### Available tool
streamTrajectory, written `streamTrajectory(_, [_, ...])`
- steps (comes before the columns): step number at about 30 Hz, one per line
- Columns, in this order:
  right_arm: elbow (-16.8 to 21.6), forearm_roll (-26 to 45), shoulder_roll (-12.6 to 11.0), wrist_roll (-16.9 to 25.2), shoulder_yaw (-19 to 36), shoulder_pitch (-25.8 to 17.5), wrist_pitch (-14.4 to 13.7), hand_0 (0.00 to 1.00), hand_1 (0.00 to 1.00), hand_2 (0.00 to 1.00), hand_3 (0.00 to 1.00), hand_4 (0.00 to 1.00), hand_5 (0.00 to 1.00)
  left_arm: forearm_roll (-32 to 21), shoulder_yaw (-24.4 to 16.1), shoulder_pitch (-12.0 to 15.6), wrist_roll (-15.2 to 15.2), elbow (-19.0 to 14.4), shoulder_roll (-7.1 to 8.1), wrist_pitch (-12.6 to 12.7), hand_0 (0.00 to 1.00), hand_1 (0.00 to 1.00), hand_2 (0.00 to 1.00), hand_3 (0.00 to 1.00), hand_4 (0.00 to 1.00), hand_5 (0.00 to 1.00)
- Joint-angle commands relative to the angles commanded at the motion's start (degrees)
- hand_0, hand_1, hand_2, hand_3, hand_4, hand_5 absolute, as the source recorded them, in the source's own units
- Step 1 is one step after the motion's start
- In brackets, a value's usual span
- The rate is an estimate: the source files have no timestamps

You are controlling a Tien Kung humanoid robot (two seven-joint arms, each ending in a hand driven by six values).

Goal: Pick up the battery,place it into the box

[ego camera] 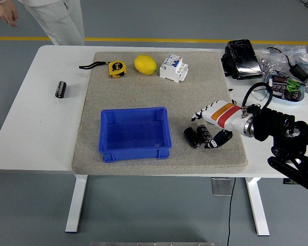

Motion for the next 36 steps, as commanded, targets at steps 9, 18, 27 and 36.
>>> streamTrajectory(9, [-3.4,0.4,1.2,1.1,-1.7,1.1,-1.2,0.672,0.671,0.696,0.759,0.969,0.357,0.3,-0.1,-0.2,0.1,-0.1,0.01,0.0,0.743,0.717,0.778,0.609,0.629,0.476])
streamTrajectory(18, [-5.7,0.3,1.3,2.3,-2.5,1.1,-2.2,0.619,0.643,0.677,0.662,0.908,0.344,0.9,-0.5,-0.4,0.2,0.0,-0.04,0.0,0.743,0.718,0.778,0.61,0.631,0.476])
streamTrajectory(27, [-6.3,0.2,1.3,2.6,-2.6,1.0,-2.8,0.583,0.623,0.646,0.612,0.855,0.32,1.5,-0.9,-0.5,0.4,0.0,-0.11,0.0,0.744,0.717,0.777,0.611,0.631,0.474])
streamTrajectory(36, [-6.9,0.4,1.3,2.9,-2.6,0.6,-3.1,0.545,0.577,0.595,0.573,0.801,0.283,2.0,-1.3,-0.6,0.6,0.1,-0.21,-0.1,0.744,0.717,0.776,0.61,0.632,0.473])
